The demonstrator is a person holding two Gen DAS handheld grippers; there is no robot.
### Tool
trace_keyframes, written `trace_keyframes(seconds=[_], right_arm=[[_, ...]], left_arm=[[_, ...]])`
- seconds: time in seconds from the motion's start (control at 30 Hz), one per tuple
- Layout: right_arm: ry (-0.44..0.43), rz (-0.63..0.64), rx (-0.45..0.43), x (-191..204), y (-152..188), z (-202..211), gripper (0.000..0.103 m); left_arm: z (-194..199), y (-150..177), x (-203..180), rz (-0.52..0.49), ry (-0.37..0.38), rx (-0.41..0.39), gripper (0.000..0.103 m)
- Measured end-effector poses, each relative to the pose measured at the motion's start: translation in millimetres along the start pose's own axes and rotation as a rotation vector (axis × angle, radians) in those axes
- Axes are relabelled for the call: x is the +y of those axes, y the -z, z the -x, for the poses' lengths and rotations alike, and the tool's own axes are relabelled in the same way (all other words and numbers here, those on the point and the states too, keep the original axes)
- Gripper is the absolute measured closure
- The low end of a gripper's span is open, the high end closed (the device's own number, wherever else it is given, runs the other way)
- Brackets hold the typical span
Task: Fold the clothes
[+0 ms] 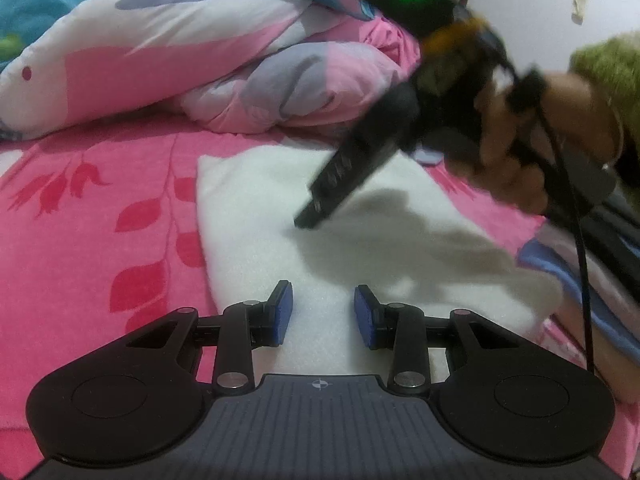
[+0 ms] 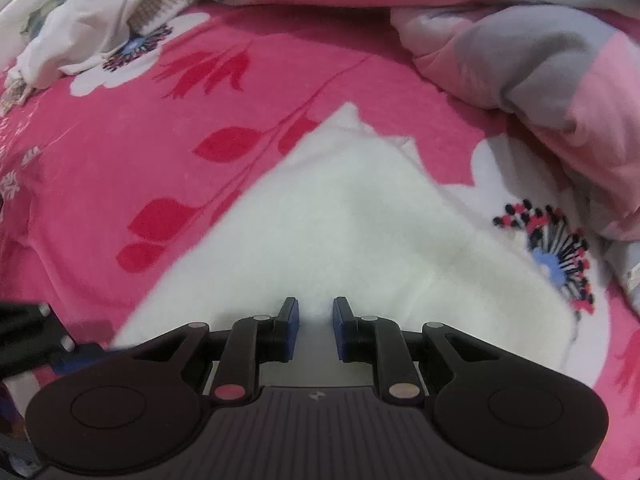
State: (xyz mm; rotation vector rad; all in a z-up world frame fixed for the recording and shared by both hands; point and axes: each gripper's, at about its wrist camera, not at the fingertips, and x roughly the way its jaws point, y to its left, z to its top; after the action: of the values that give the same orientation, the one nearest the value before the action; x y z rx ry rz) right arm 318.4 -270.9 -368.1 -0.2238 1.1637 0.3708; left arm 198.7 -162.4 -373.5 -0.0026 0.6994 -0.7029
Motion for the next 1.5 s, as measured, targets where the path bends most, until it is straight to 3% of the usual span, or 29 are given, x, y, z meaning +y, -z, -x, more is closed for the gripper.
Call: trace_keyframes(seconds=[0.17, 0.43, 0.5, 0.67, 0.77, 0.9, 1.1, 1.27, 1.37, 1.4, 1.5], right_arm=[[-0.044, 0.008, -0.128, 12.5, -28.1, 21.2, 0.084], [0.001, 0.044, -0.058, 18.0, -24.2, -34.5, 0.082], [-0.009, 0.008, -0.067, 16.3, -27.6, -25.3, 0.082], [-0.023, -0.017, -0.191, 15.3, -44.4, -16.0, 0.082], [0.003, -0.012, -0.118, 13.2, -40.0, -52.4, 0.08], [0.003, -0.023, -0.132, 11.8, -40.5, -37.7, 0.08], [0.015, -0.146, -0.194, -29.5, -2.9, 49.1, 0.08], [-0.044, -0.154, -0.131, -43.0, 58.0, 97.0, 0.08], [-0.074, -0.153, -0.032, -40.8, 89.1, 82.9, 0.08], [-0.047, -0.138, 0.023, -38.6, 97.8, 66.6, 0.08], [-0.035, -0.122, -0.022, -39.3, 115.9, 48.8, 0.08]], left_arm=[[0.5, 0.1, -0.8, 0.011, -0.007, -0.003, 0.067], [-0.5, -1.0, 8.8, 0.065, 0.018, 0.006, 0.067], [-0.4, -0.2, 6.4, 0.05, 0.011, 0.003, 0.067], [-0.9, 1.0, 6.0, 0.048, 0.008, -0.001, 0.067], [-1.1, 1.1, 6.3, 0.048, 0.007, 0.003, 0.067], [0.1, -0.2, 4.2, 0.031, 0.006, 0.012, 0.067], [-1.1, -3.1, 5.2, 0.023, 0.014, 0.036, 0.067], [-1.3, -5.3, 3.3, 0.005, 0.016, 0.056, 0.067], [-3.6, -8.6, 1.1, -0.017, 0.007, 0.079, 0.067], [-4.9, -9.6, -1.9, -0.035, 0.002, 0.09, 0.067], [-8.1, -13.4, -10.9, -0.087, -0.025, 0.12, 0.066]])
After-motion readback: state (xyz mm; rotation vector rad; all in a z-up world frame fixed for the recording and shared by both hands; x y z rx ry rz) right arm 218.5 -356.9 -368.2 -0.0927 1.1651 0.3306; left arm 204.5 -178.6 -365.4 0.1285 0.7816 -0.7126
